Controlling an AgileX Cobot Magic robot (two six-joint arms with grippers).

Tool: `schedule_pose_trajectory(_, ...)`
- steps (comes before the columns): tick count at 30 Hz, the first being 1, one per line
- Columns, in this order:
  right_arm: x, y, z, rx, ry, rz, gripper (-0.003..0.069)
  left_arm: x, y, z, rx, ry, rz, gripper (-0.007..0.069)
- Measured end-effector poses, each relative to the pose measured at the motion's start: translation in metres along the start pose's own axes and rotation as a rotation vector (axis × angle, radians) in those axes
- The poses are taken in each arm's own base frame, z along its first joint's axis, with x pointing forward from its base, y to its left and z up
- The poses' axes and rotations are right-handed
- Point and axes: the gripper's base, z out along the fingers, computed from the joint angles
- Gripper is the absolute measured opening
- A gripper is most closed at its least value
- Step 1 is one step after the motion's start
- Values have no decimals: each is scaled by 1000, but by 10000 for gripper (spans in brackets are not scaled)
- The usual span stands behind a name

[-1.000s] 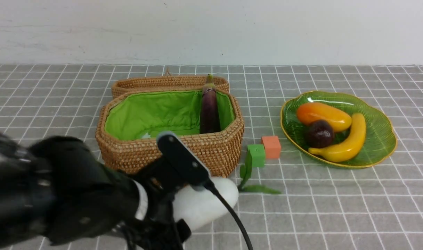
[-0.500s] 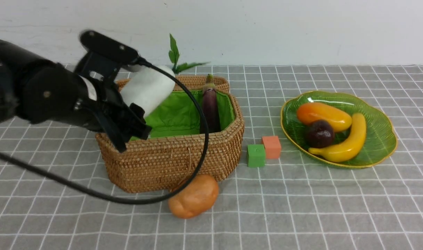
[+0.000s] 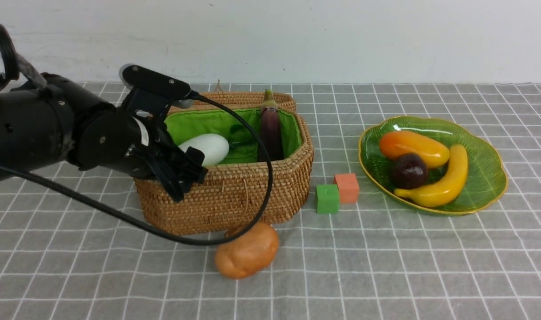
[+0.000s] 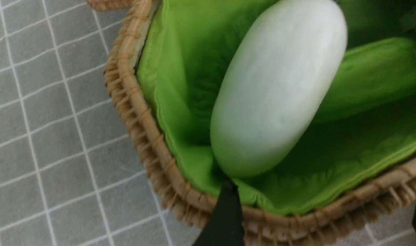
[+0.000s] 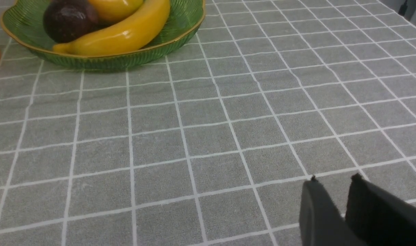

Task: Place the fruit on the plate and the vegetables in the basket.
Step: Take a daikon with your left arm and place it on the basket on the left, then grab a potato with your left arm and place it in the basket on the left

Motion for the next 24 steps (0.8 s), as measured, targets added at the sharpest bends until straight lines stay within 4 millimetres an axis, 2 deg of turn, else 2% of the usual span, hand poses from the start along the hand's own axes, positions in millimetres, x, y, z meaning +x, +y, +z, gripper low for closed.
schedule_pose_trajectory(1,0,0,0,0,0,0,150,0,0,0,-1,5,0,665)
schedule_pose_trajectory(3,0,0,0,0,0,0,154,1,-1,-19,-7,36,11,657)
schedule_pose_trajectory(6,0,0,0,0,0,-1,158,0,-21,-50,33,38,94,649)
schedule_pose_trajectory(7,0,0,0,0,0,-1,158,0,-23,-52,40,37,102,649)
schedule_pose_trajectory(9,0,0,0,0,0,-1,163,1,-53,-67,120,29,181,647)
schedule_pose_trajectory(10,0,0,0,0,0,-1,163,1,-55,-68,125,29,187,647)
schedule_pose_trajectory(11,0,0,0,0,0,-1,165,4,-76,-68,175,40,226,647)
schedule_pose_trajectory(13,0,0,0,0,0,-1,169,12,-98,-57,214,86,246,645)
schedule_pose_trajectory(16,0,0,0,0,0,-1,175,23,-115,-31,213,172,236,643)
schedule_pose_trajectory(17,0,0,0,0,0,-1,175,24,-116,-29,211,176,235,642)
schedule_pose_trajectory(19,0,0,0,0,0,-1,178,34,-123,-3,186,233,235,638)
schedule_pose_trajectory(24,0,0,0,0,0,-1,187,43,-130,25,170,245,263,610)
